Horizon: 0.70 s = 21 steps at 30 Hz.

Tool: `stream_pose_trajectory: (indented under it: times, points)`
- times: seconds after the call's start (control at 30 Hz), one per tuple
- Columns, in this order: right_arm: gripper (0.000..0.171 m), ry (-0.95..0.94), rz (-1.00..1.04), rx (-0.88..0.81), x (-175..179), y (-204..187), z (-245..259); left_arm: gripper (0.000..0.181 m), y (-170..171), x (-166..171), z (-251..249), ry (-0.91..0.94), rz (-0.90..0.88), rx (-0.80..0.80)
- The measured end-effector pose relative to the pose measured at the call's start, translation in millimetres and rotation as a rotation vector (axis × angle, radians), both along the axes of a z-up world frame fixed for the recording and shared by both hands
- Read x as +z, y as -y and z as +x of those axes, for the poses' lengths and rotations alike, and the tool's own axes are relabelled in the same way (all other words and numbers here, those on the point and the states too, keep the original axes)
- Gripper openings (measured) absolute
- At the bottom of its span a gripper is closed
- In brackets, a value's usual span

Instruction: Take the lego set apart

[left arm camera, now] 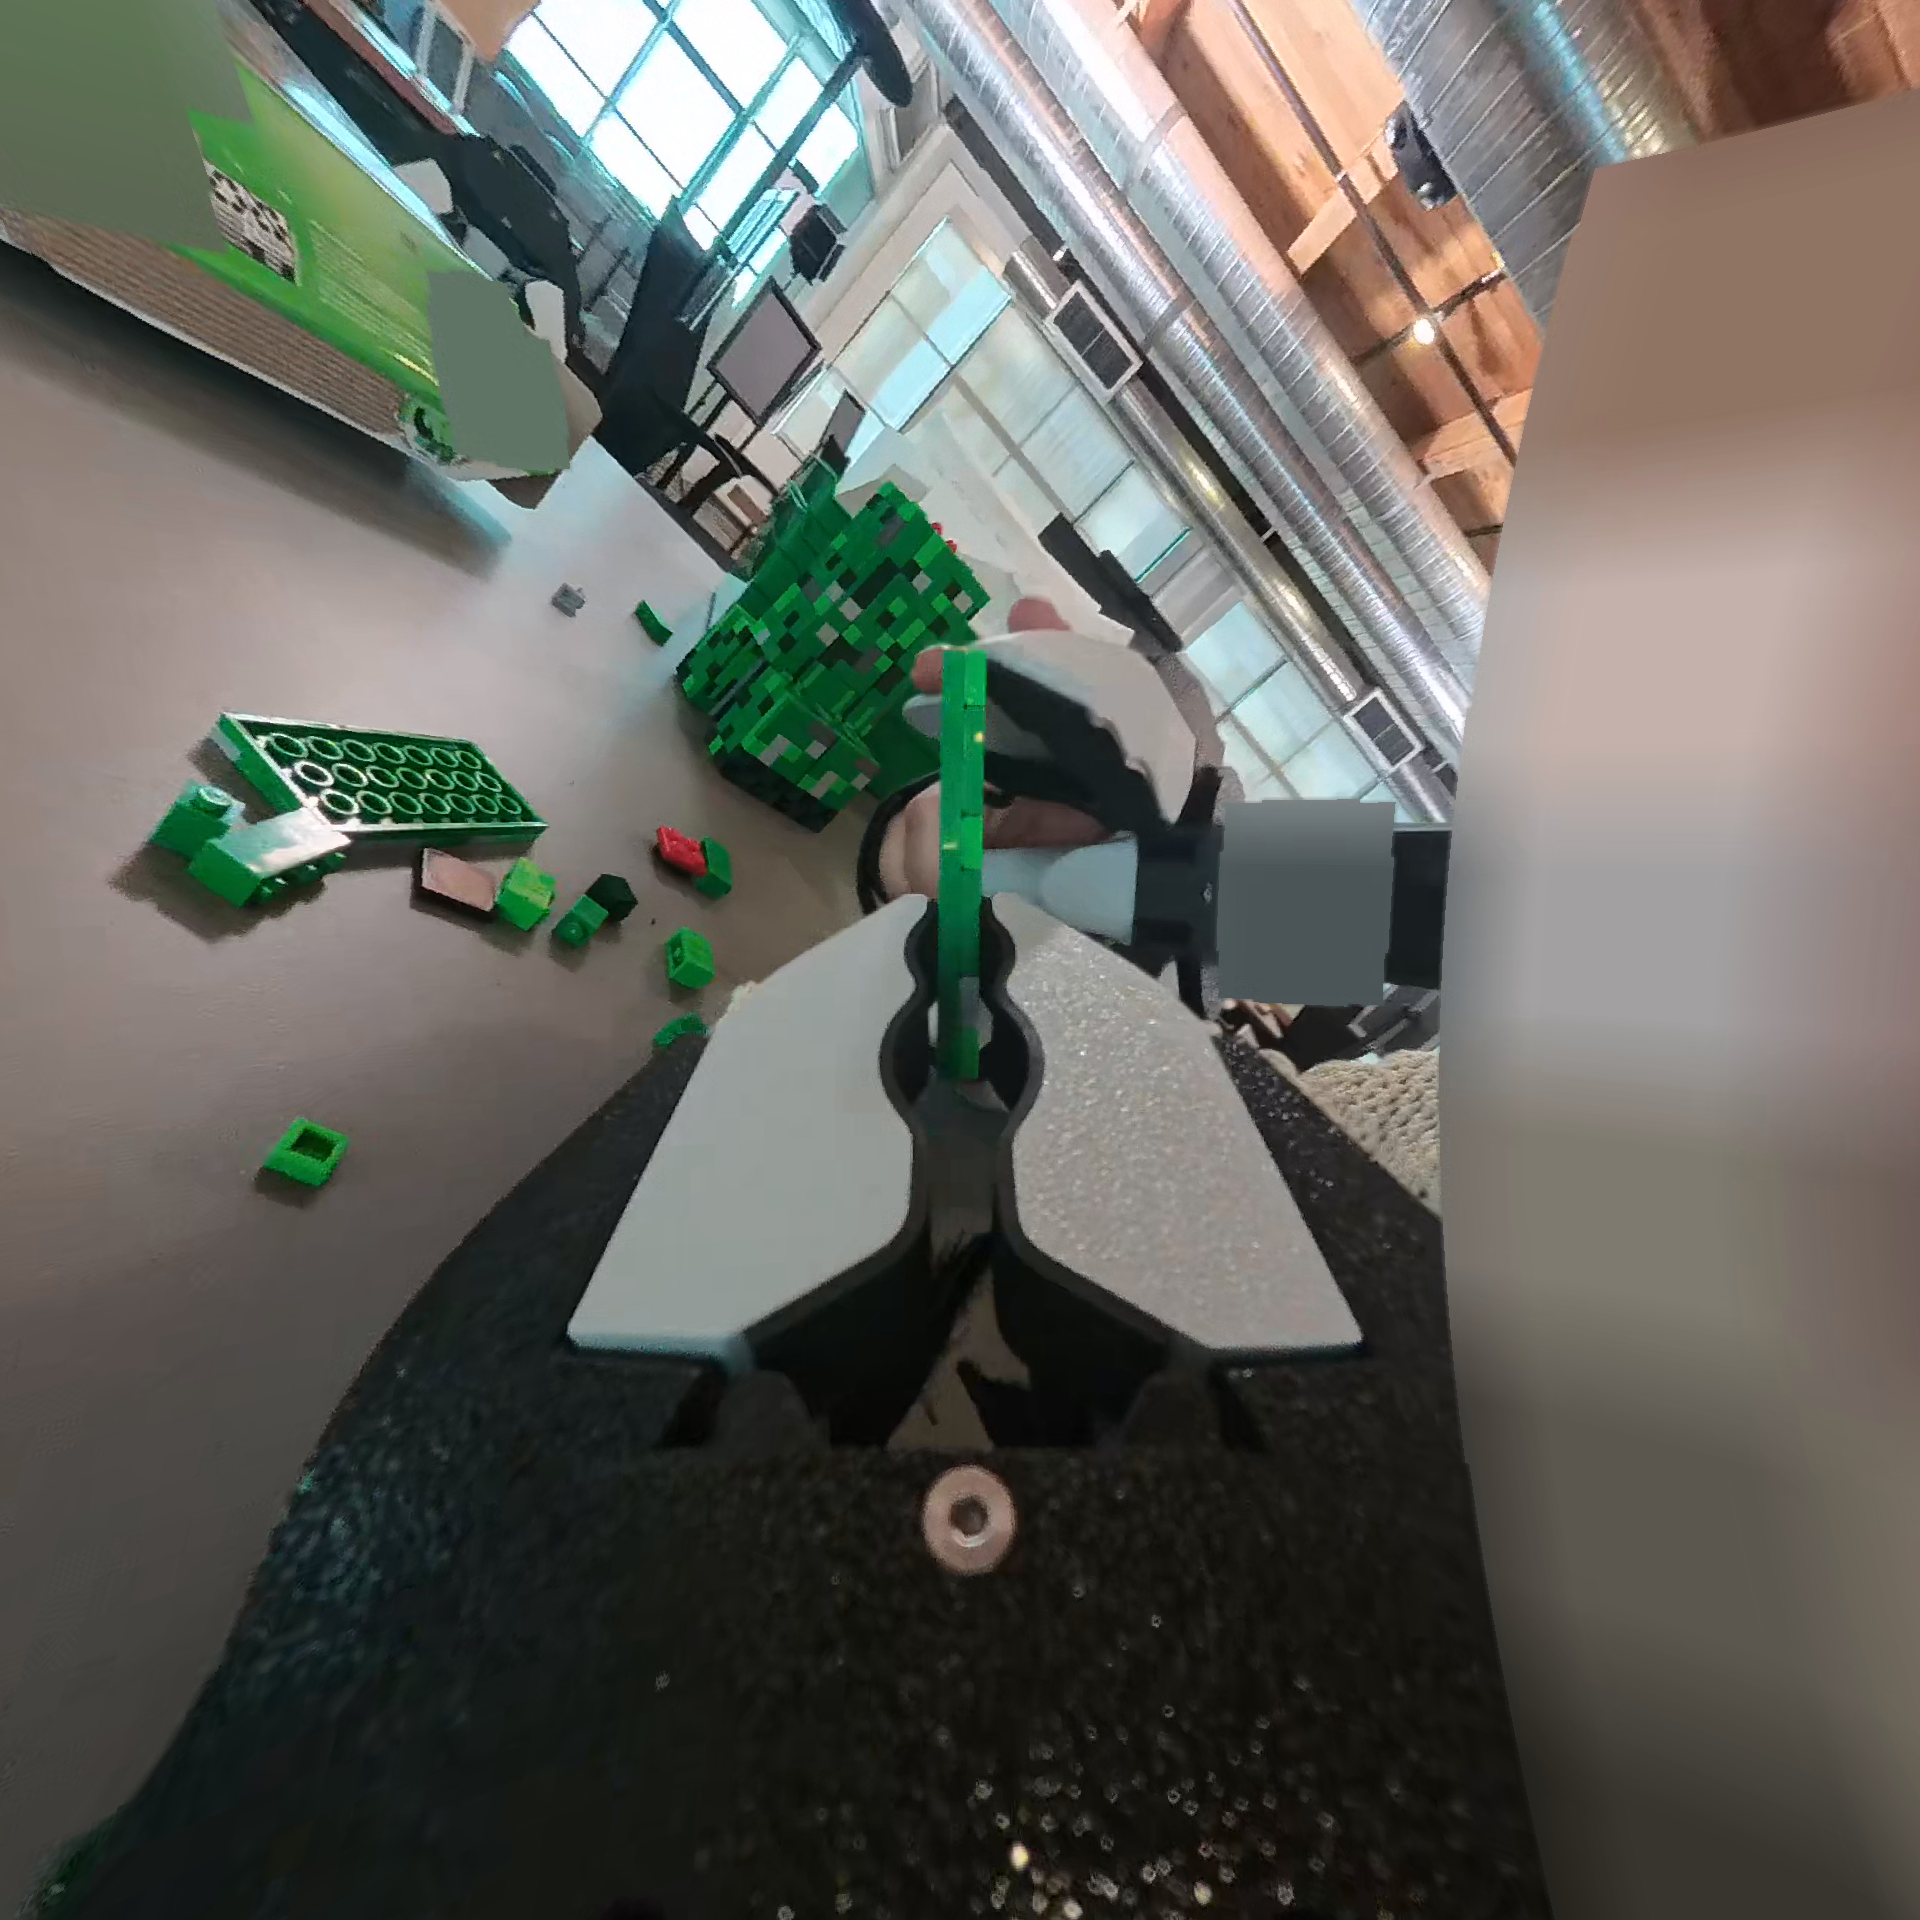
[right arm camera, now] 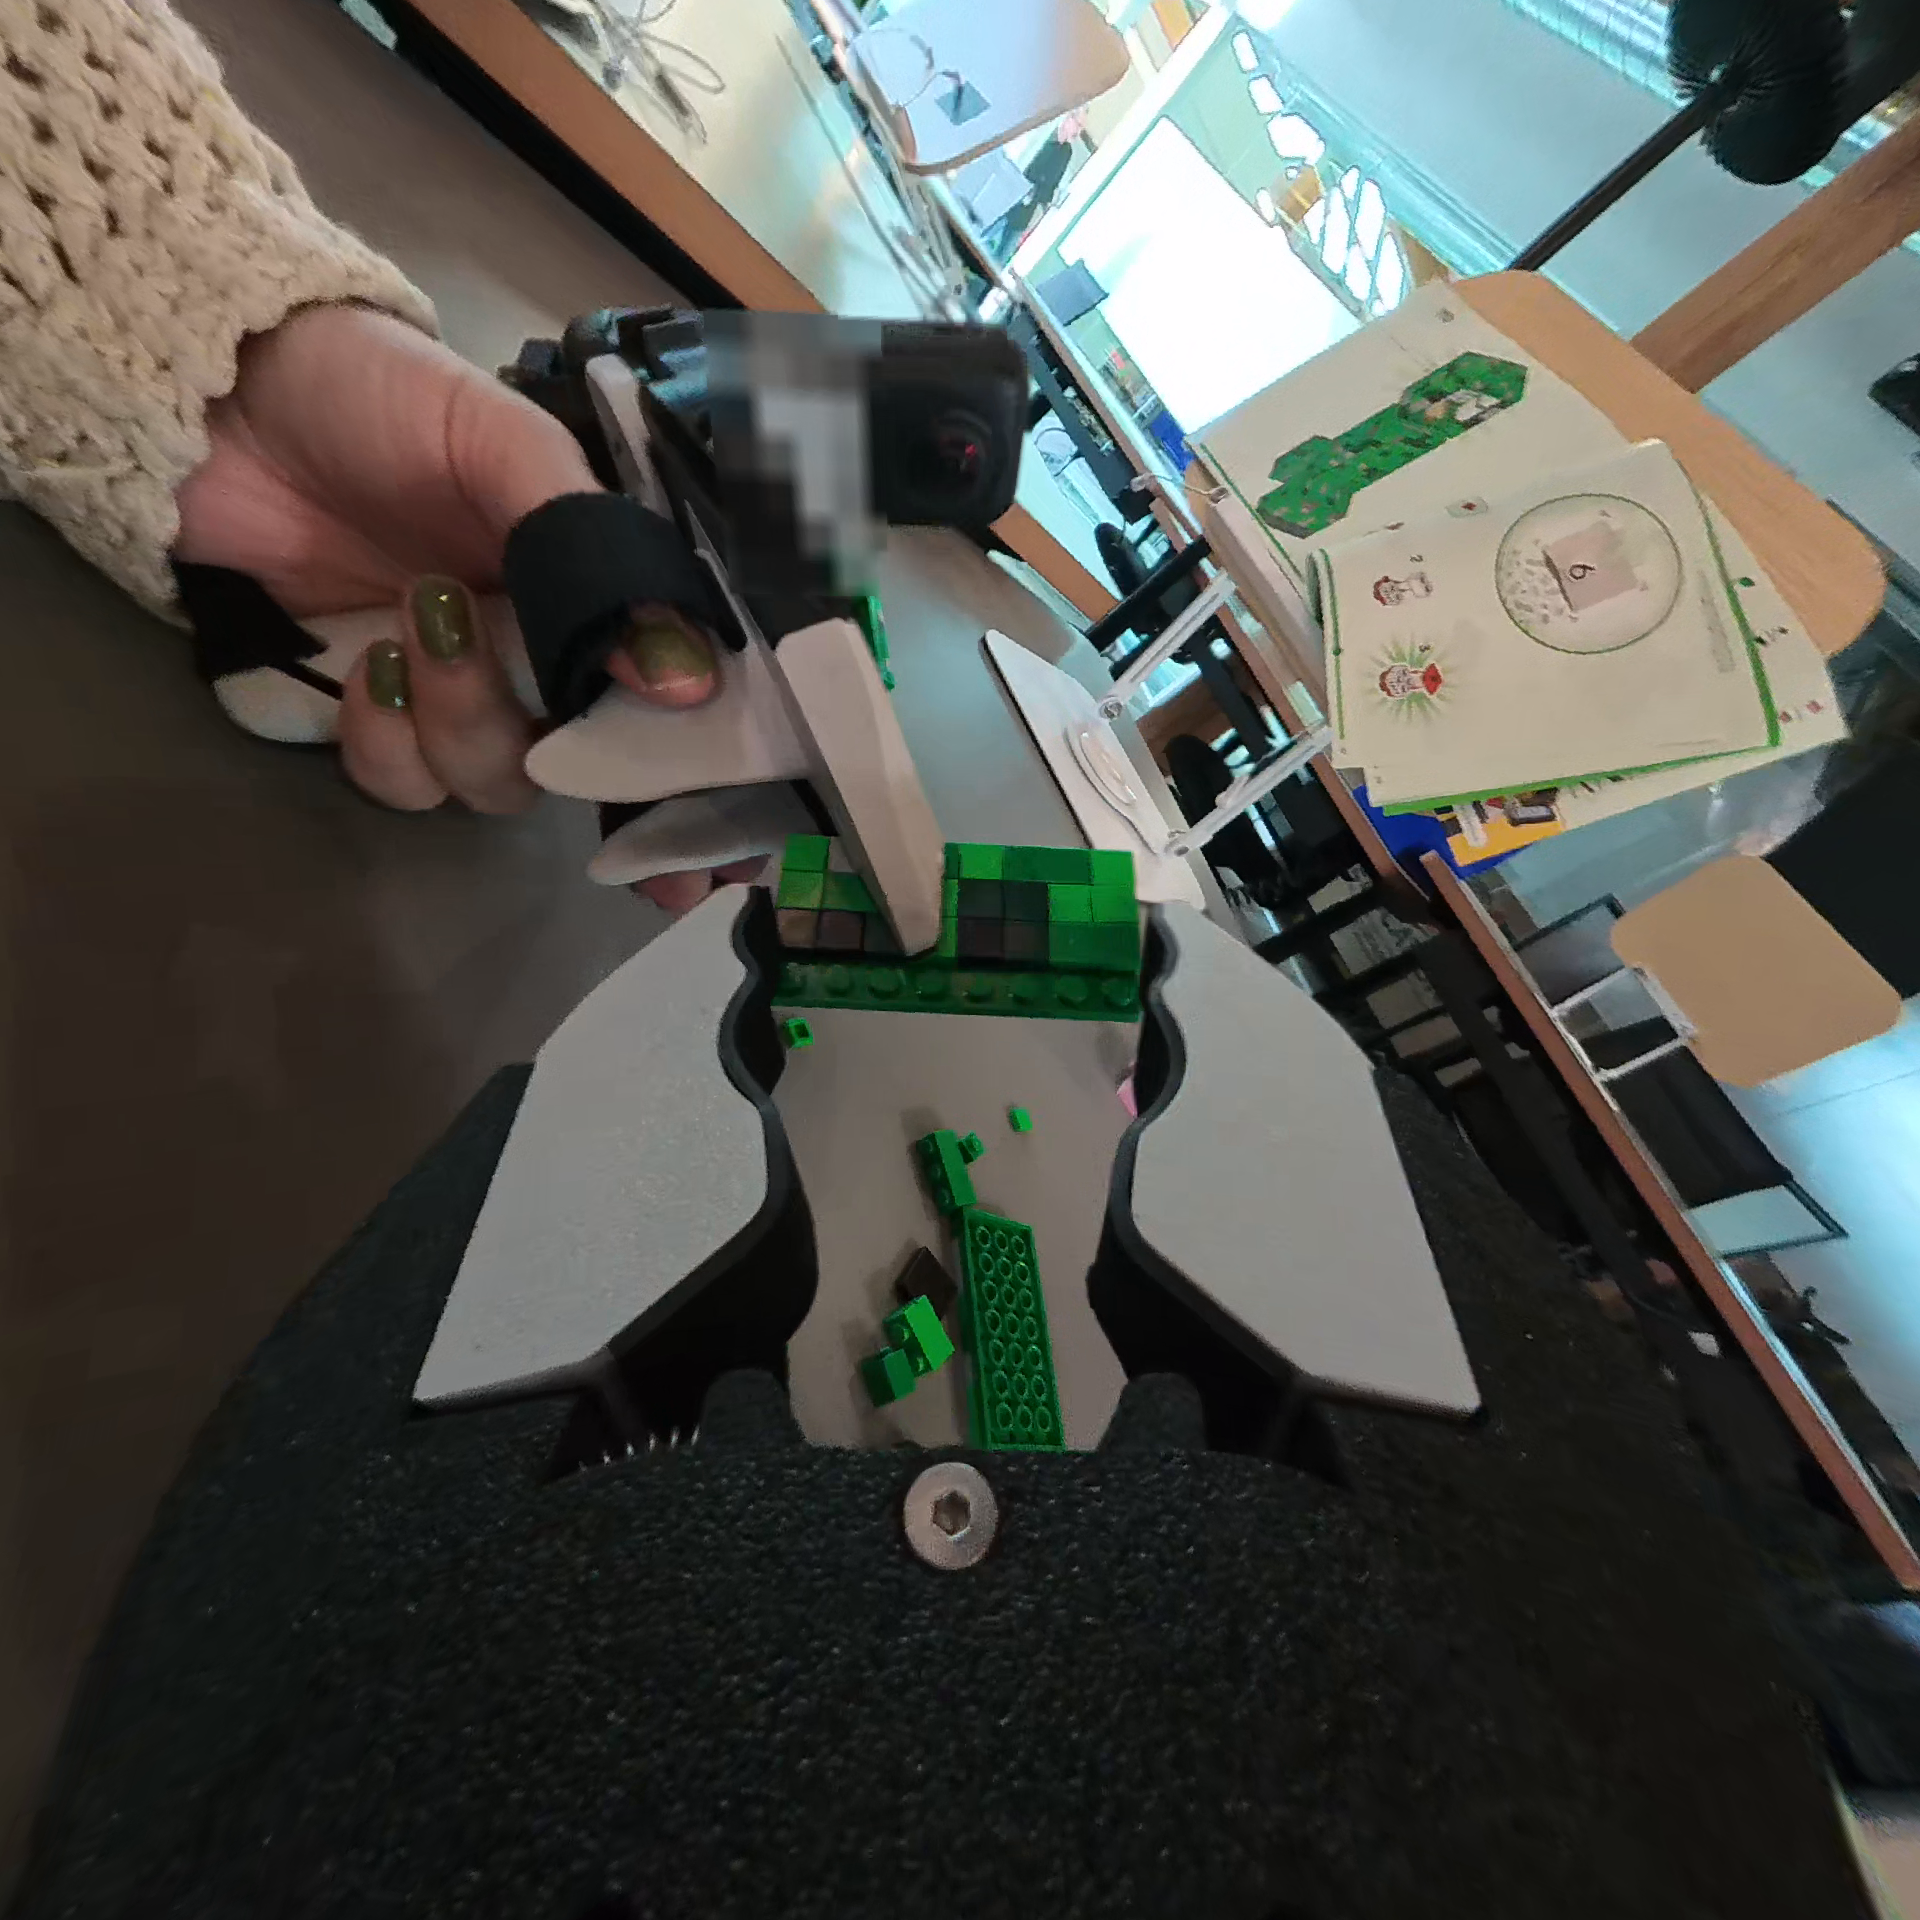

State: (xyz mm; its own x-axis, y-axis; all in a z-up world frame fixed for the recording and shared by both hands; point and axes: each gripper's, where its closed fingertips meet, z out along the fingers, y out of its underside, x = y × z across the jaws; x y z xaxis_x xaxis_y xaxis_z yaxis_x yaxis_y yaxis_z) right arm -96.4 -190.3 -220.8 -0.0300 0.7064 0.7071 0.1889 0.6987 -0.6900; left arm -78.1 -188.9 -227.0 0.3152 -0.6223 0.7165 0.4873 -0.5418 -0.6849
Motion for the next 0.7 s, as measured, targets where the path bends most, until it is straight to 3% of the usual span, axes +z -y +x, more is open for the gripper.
stream_pose_trajectory:
  times: [0.2, 0.53, 0.57, 0.6, 0.67, 0.7]
  points:
    - [0.064, 0.044, -0.026, -0.002, -1.5, 0.5, 0.7, 0.006, 0.8, -0.8, 1.0, -0.029, 0.015, 0.008]
    - [0.064, 0.125, -0.136, 0.196, -15.3, 19.4, 11.5, 0.009, 4.0, -2.6, 7.3, -0.079, 0.040, -0.018]
    - [0.060, 0.117, -0.152, 0.200, -14.0, 18.9, 12.1, 0.005, 2.7, -5.8, 6.3, -0.123, 0.043, 0.005]
    - [0.033, 0.048, -0.171, 0.186, -3.5, 15.0, 13.3, 0.005, 6.5, -3.8, 8.9, -0.179, 0.105, -0.004]
    - [0.023, -0.006, -0.248, 0.232, 7.5, 16.5, 18.5, 0.006, 7.9, -5.0, 11.1, -0.352, 0.223, 0.040]
    - [0.029, -0.037, -0.278, 0.220, 11.9, 12.7, 18.6, 0.006, 6.5, -8.2, 10.9, -0.427, 0.249, 0.066]
